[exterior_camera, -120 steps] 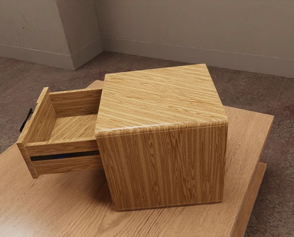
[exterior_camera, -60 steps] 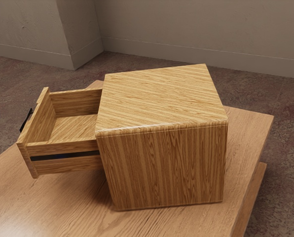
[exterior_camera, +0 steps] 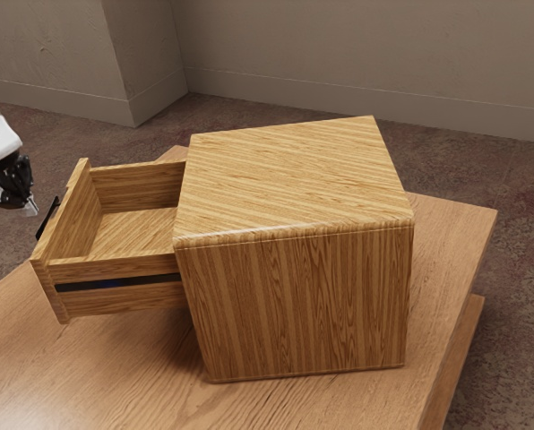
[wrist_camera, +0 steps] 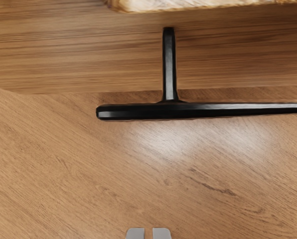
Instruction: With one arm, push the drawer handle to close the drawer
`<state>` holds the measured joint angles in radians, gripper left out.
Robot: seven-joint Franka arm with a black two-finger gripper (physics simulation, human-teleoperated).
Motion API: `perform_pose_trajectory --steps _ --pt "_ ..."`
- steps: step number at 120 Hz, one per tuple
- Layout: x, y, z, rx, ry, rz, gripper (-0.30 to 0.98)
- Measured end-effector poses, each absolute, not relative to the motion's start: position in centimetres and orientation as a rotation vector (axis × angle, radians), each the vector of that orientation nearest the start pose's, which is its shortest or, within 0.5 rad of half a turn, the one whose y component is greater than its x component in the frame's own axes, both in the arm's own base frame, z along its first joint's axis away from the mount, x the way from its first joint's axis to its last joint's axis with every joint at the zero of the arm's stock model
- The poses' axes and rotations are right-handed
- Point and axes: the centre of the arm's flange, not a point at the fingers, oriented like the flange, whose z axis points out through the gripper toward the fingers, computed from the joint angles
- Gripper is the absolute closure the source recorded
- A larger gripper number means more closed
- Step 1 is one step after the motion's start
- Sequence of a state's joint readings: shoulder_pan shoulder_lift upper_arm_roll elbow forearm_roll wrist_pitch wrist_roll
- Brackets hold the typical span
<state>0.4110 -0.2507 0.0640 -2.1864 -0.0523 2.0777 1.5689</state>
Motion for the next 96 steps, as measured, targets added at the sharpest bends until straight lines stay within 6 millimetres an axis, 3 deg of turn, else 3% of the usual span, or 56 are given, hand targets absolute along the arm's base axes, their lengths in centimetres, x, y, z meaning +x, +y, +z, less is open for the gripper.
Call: perform_pose_trajectory --steps 44,62,96 --pt "45.7 19.6 49.9 -2.532 1.655 -0.189 0.78" --pt "45.8 19.0 49.9 -2.529 1.658 -0.187 0.78" --pt "45.8 16.2 51.0 -2.507 1.686 -0.175 0.79"
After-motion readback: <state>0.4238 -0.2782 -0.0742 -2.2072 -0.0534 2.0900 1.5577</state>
